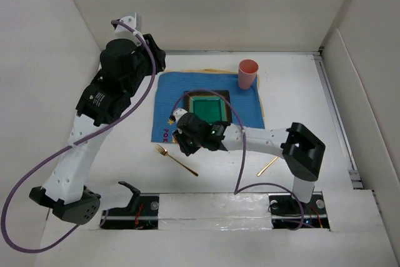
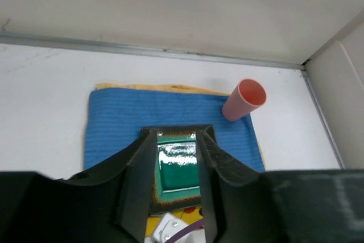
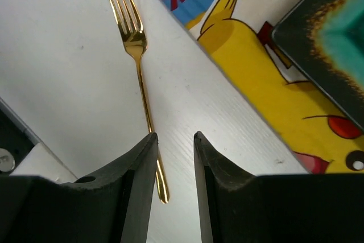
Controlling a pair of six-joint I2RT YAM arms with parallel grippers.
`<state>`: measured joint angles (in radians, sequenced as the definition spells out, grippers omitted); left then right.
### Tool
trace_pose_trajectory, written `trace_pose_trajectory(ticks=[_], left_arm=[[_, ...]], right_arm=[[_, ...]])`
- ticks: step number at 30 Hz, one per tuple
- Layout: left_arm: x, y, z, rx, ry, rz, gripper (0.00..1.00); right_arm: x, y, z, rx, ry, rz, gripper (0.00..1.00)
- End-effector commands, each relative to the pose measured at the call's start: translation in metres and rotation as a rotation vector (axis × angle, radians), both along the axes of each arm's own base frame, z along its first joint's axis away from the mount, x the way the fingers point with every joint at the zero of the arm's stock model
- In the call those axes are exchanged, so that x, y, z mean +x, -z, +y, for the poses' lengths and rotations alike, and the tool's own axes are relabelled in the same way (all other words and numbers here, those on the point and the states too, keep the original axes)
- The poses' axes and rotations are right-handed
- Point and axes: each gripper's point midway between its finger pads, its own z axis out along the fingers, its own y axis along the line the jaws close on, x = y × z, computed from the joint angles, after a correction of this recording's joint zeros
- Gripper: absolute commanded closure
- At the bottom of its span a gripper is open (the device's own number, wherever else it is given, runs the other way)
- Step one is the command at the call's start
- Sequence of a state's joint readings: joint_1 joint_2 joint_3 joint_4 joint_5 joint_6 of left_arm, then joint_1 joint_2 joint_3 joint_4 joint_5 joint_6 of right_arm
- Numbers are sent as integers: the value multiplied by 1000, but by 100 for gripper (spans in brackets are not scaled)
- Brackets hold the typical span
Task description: Set the dinner table for one person
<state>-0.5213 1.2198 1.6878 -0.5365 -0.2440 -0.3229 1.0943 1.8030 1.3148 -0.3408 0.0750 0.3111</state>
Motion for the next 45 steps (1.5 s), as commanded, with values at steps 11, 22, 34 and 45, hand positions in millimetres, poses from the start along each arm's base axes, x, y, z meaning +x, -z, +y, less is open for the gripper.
trace_pose_trajectory(ticks=[11, 22, 34, 45], left_arm=[[-23, -54, 16, -62, -4, -143, 64], [-34, -58, 26, -49, -24, -165, 63], [-37, -67, 31, -32, -40, -193, 64], [-25, -40, 22, -6, -28, -138, 64]], right_arm=[[-15, 46, 68, -41, -57, -60, 60], [-22, 85, 64, -145, -65, -42, 95], [58, -68, 88, 108, 181, -124, 100], [191, -69, 68, 236, 506, -56, 100]])
